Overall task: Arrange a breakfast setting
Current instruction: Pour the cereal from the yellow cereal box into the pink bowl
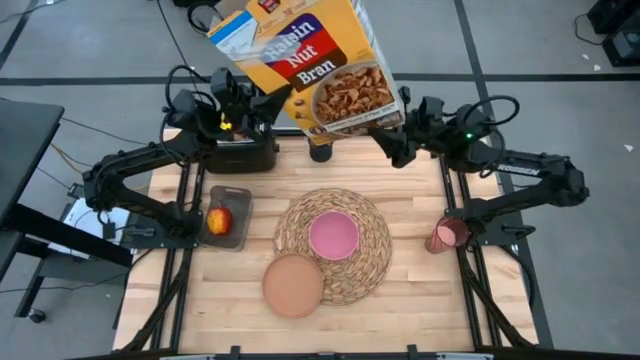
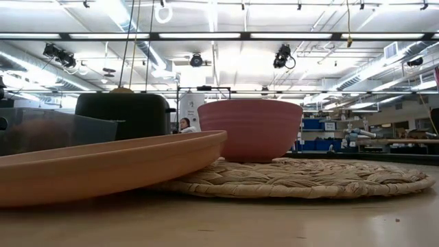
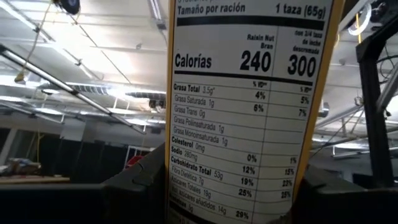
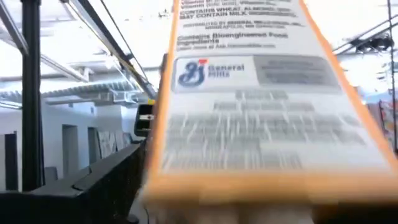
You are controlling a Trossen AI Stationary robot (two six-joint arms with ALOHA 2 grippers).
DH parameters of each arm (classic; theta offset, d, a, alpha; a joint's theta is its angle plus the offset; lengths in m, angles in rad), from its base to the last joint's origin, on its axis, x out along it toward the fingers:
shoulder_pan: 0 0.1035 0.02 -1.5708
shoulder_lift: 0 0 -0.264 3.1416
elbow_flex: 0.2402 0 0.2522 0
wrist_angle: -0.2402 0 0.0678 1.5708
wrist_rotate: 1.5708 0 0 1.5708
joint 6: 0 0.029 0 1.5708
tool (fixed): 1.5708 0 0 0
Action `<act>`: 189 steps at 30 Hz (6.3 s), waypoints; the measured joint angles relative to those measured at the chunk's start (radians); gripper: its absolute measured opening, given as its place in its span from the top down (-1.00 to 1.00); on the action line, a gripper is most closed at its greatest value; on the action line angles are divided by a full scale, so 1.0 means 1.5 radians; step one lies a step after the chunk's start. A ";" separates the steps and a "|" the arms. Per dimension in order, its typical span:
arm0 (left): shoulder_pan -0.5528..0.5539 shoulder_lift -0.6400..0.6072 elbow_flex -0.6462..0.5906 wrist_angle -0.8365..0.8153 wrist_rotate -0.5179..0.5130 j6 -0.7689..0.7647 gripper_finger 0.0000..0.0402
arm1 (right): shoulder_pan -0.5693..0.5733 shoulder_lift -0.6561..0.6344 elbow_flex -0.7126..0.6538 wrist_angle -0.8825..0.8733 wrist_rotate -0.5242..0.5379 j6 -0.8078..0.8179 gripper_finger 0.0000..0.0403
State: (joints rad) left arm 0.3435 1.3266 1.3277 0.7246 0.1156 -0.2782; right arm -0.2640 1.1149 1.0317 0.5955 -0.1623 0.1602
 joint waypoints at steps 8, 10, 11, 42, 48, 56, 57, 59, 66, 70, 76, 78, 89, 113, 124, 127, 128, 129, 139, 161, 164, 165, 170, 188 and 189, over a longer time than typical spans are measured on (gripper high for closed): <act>-0.007 0.009 0.000 0.019 -0.014 -0.005 -0.01 | 0.012 0.047 0.000 0.114 0.019 -0.013 -0.93; -0.008 0.014 0.000 0.017 -0.022 -0.004 -0.01 | 0.012 0.054 0.000 0.140 0.023 -0.003 -0.93; -0.011 0.018 0.001 0.026 -0.022 -0.002 -0.01 | 0.013 0.057 0.000 0.148 0.025 0.003 -0.92; -0.024 0.006 -0.001 -0.015 -0.012 0.015 -0.56 | 0.013 0.028 0.000 0.203 0.024 -0.015 -0.39; -0.026 0.009 -0.001 -0.033 -0.010 0.001 -0.29 | 0.012 0.033 0.000 0.159 0.009 -0.006 -0.39; -0.026 0.009 0.000 -0.053 -0.012 -0.002 0.10 | 0.012 0.035 0.001 0.153 -0.005 0.013 -0.52; -0.026 0.009 0.000 -0.056 -0.011 -0.002 0.11 | 0.012 0.035 0.001 0.151 -0.009 0.019 -0.55; -0.027 0.010 0.000 -0.063 -0.010 -0.002 0.10 | 0.013 0.035 0.001 0.146 -0.015 0.022 -0.61; -0.027 0.010 0.000 -0.067 -0.010 -0.002 0.07 | 0.013 0.035 0.002 0.137 -0.022 0.021 -0.65; -0.026 0.010 0.000 -0.075 -0.010 -0.002 0.07 | 0.013 0.035 0.002 0.136 -0.017 0.016 -0.46; -0.026 0.008 0.000 -0.076 -0.010 0.000 -0.02 | 0.013 0.035 0.002 0.137 -0.017 -0.008 -0.30; -0.026 0.005 0.000 -0.078 -0.011 0.001 -0.11 | 0.013 0.033 0.001 0.140 -0.015 -0.014 -0.30; -0.027 -0.074 -0.001 -0.241 -0.013 0.037 -0.52 | 0.010 -0.027 -0.001 0.135 -0.012 -0.056 -0.29; -0.185 -0.125 -0.001 -1.058 -0.131 -0.313 -0.53 | -0.005 -0.351 -0.282 -0.087 -0.081 0.021 -0.28; -0.362 -0.125 -0.001 -1.162 -0.326 -0.532 -0.53 | -0.013 -0.488 -0.340 -0.202 -0.150 0.052 -0.28; -0.396 -0.121 -0.001 -1.161 -0.386 -0.566 -0.53 | -0.015 -0.531 -0.340 -0.248 -0.155 0.072 -0.28; -0.404 -0.116 0.000 -1.159 -0.401 -0.577 -0.53 | -0.015 -0.548 -0.340 -0.259 -0.155 0.076 -0.28; -0.410 -0.111 0.000 -1.158 -0.413 -0.584 -0.53 | -0.015 -0.565 -0.340 -0.271 -0.153 0.083 -0.28; -0.421 -0.056 -0.001 -1.135 -0.438 -0.596 -0.53 | -0.015 -0.692 -0.289 -0.519 -0.156 0.129 -0.28; -0.414 0.047 -0.001 -0.996 -0.466 -0.553 -0.53 | -0.015 -0.701 -0.150 -0.801 -0.175 0.081 -0.28; -0.414 0.056 -0.001 -0.995 -0.466 -0.554 -0.53 | -0.015 -0.700 -0.150 -0.820 -0.175 0.073 -0.28; -0.414 0.057 -0.001 -0.996 -0.466 -0.554 -0.53 | -0.015 -0.700 -0.150 -0.826 -0.175 0.073 -0.28; -0.414 0.056 -0.001 -0.989 -0.466 -0.552 -0.53 | -0.015 -0.700 -0.156 -0.845 -0.176 0.070 -0.27; -0.414 0.097 -0.002 -0.990 -0.457 -0.542 -0.53 | -0.015 -0.616 -0.163 -0.873 -0.204 0.018 -0.27; -0.414 0.100 -0.001 -0.988 -0.458 -0.542 -0.53 | -0.015 -0.614 -0.163 -0.876 -0.202 0.016 -0.27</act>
State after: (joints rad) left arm -0.2768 1.4759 1.3269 -0.7568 -0.5708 -1.0908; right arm -0.2864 0.1937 0.7868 -0.7188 -0.4646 0.1848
